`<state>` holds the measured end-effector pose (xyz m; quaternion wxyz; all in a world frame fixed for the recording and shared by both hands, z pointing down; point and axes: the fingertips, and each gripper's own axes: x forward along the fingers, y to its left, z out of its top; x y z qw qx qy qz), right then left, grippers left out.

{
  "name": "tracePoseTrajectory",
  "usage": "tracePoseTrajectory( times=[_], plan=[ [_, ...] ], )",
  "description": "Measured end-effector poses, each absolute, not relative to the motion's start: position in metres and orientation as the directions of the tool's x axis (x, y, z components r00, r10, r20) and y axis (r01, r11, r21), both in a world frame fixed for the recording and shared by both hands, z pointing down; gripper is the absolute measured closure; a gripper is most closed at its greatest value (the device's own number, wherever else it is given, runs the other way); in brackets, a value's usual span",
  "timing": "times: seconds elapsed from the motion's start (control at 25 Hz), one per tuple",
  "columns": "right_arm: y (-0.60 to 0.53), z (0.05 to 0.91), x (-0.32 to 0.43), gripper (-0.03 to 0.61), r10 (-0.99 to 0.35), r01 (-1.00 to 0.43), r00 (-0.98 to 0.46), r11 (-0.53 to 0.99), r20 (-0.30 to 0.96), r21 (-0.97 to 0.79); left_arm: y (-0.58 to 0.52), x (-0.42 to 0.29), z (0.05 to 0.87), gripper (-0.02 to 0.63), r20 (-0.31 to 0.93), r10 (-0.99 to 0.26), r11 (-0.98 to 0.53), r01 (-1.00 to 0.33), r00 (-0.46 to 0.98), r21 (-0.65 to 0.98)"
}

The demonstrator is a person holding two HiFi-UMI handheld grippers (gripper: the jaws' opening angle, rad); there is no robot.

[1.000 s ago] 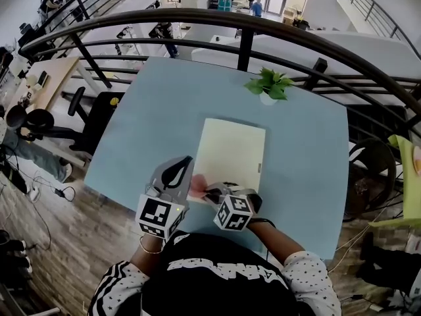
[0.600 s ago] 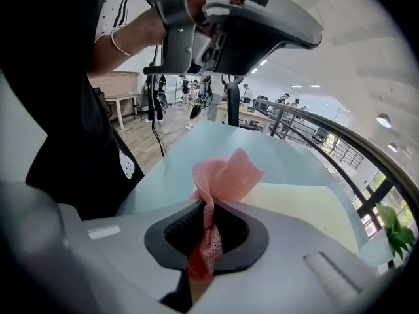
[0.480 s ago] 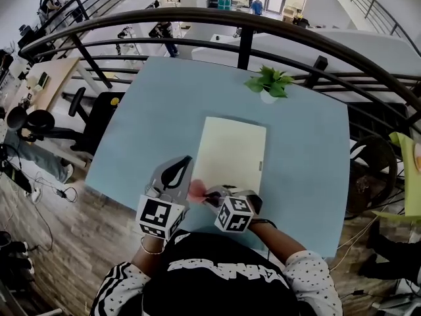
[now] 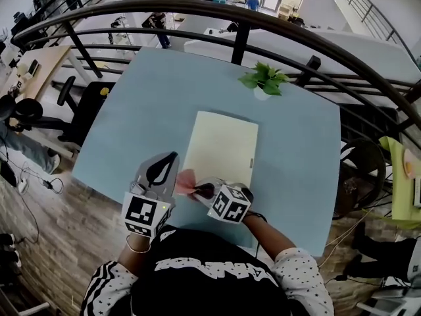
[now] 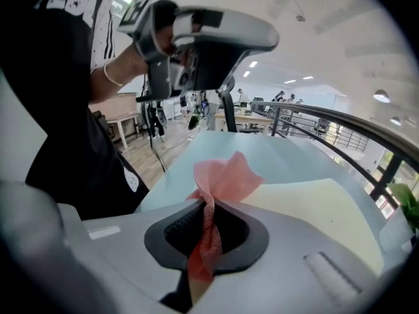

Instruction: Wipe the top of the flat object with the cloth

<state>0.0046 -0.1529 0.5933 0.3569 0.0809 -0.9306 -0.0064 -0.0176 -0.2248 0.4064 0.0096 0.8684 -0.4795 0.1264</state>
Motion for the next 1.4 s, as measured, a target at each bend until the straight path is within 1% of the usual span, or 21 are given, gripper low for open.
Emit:
tracePoseTrajectory(
  times=[0.12, 0.48, 0.68, 0.8, 0.96, 1.24, 1.4],
  plan=[
    [-0.181, 0.585, 0.017, 0.551, -0.235, -0.238, -0.737, 0.968, 0.633, 0.082, -0.227, -0.027, 0.413, 0.614, 0.236, -0.833, -0.53, -0.844, 0.5, -0.085],
    [-0.273, 0.569, 0.066, 0.549, -0.456, -0.438, -0.662, 0.879, 0.595, 0.187, -0.231, -0.052, 0.42, 0.614, 0.252, -0.847, -0.5, -0.863, 0.469, -0.072],
    [-0.325, 0.561, 0.091, 0.549, -0.573, -0.555, -0.59, 0.8, 0.569, 0.231, -0.237, -0.064, 0.416, 0.614, 0.25, -0.849, -0.495, -0.866, 0.465, -0.069],
    [-0.354, 0.561, 0.104, 0.549, -0.619, -0.598, -0.536, 0.758, 0.574, 0.26, -0.24, -0.07, 0.416, 0.614, 0.249, -0.846, -0.502, -0.862, 0.471, -0.073],
    [-0.38, 0.569, 0.113, 0.549, -0.643, -0.617, -0.48, 0.731, 0.597, 0.291, -0.24, -0.078, 0.418, 0.614, 0.26, -0.843, -0.504, -0.861, 0.471, -0.075],
    [-0.389, 0.597, 0.109, 0.549, -0.604, -0.574, -0.435, 0.758, 0.668, 0.311, -0.244, -0.095, 0.415, 0.614, 0.265, -0.854, -0.48, -0.874, 0.447, -0.072],
    [-0.384, 0.604, 0.103, 0.549, -0.596, -0.528, -0.425, 0.774, 0.681, 0.348, -0.245, -0.097, 0.418, 0.614, 0.266, -0.851, -0.487, -0.87, 0.453, -0.076]
  ],
)
